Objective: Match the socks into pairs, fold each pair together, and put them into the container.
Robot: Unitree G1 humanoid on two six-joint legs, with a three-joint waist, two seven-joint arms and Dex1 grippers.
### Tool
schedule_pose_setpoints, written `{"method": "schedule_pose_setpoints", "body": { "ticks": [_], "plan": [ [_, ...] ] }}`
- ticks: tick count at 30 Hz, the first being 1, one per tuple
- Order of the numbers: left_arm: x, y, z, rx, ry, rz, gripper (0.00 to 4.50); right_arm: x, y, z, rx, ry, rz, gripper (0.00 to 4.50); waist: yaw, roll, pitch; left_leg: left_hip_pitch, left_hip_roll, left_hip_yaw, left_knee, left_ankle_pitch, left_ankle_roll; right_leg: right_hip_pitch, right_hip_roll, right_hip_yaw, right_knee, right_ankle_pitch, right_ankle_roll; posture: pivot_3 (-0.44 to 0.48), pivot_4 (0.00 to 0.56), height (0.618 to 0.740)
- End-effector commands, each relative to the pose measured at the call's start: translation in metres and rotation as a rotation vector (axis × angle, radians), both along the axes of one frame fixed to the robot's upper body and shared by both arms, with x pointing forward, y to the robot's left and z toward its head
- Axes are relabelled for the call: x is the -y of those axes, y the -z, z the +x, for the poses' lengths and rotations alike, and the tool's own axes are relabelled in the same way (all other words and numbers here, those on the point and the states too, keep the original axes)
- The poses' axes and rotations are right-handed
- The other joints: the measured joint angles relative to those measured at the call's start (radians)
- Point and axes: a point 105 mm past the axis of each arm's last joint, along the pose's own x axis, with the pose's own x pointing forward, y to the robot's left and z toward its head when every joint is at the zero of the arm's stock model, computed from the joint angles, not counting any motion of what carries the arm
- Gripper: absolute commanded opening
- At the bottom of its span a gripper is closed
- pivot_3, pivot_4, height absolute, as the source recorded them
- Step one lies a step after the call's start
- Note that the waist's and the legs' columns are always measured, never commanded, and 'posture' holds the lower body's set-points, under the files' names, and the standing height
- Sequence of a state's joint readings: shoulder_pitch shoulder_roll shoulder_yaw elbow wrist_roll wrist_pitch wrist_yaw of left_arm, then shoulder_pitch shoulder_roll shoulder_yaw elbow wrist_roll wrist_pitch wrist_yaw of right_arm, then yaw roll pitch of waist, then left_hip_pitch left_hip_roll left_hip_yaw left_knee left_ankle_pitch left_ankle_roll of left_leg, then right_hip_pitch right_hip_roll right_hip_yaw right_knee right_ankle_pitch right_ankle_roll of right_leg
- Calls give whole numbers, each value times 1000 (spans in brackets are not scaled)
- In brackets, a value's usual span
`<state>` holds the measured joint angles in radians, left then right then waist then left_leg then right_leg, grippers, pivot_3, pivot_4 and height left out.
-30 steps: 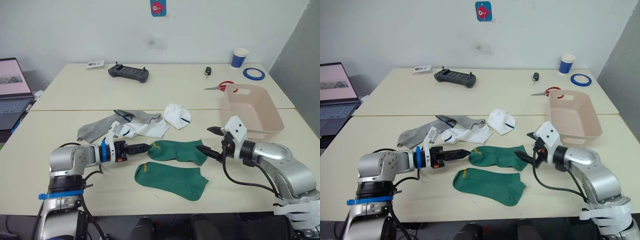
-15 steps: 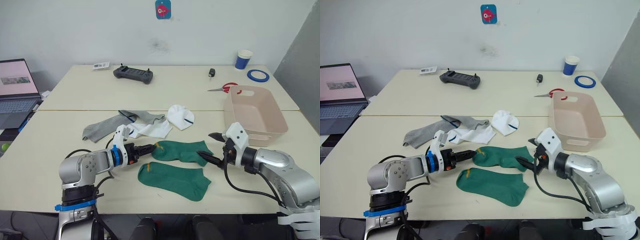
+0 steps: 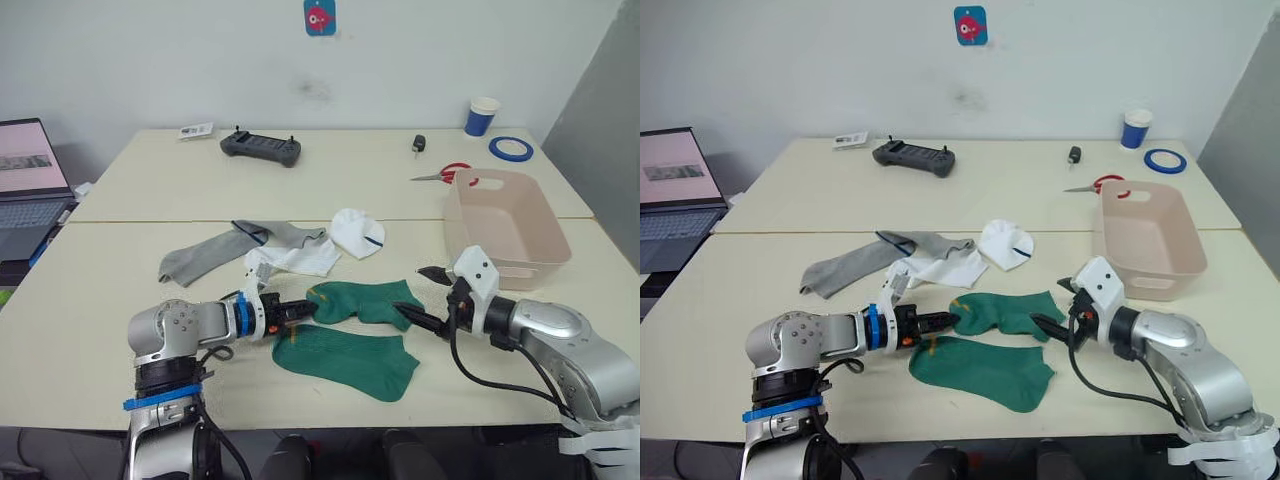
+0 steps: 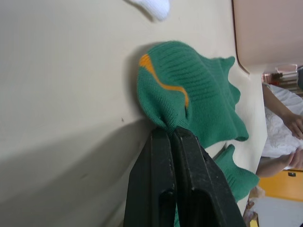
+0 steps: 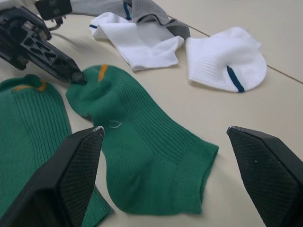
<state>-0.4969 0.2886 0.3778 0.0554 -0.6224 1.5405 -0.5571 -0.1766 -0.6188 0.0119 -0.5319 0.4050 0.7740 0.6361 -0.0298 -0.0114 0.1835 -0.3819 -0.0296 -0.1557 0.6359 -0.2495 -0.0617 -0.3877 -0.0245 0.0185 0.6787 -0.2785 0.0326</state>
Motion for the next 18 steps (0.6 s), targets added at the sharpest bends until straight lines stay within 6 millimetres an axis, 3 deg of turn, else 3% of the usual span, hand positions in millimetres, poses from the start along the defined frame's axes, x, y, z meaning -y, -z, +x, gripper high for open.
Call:
{"method": "schedule_pose_setpoints", "body": {
  "ticks": [1, 6, 10, 16, 18],
  "plan": [
    [-10, -18, 7, 68, -10, -15, 60, 13, -3, 9, 19, 115, 8, 4500, 0, 0, 0, 0, 1, 0, -2, 2, -4, -1, 0, 0, 0, 0, 0, 0, 150, 740],
    [-15, -28, 7, 106, 29, -1, 60, 23, 16, 29, -17, 268, 55, 4500, 0, -1, 0, 1, 3, -1, -7, 5, -8, -2, 0, -1, 0, 0, 0, 0, 150, 740],
    [-11, -25, 6, 114, 56, 16, 60, 16, 29, 38, -51, 287, 58, 4500, 0, -1, 0, 1, 2, 0, -8, 6, -10, -2, 0, -1, 0, 0, 0, 0, 150, 740],
    [-7, -19, 4, 115, 73, 24, 60, -5, 44, 31, -137, 250, 101, 4500, 0, -1, 0, 1, 3, -1, -8, 6, -10, -2, 0, -1, 0, 0, 0, 0, 150, 740],
    [-8, -17, 4, 116, 72, 33, 0, -5, 52, 29, -168, 262, 77, 3934, 0, -1, 0, 1, 3, -1, -8, 6, -10, -2, 0, -1, 0, 0, 0, 0, 150, 740]
  ]
}}
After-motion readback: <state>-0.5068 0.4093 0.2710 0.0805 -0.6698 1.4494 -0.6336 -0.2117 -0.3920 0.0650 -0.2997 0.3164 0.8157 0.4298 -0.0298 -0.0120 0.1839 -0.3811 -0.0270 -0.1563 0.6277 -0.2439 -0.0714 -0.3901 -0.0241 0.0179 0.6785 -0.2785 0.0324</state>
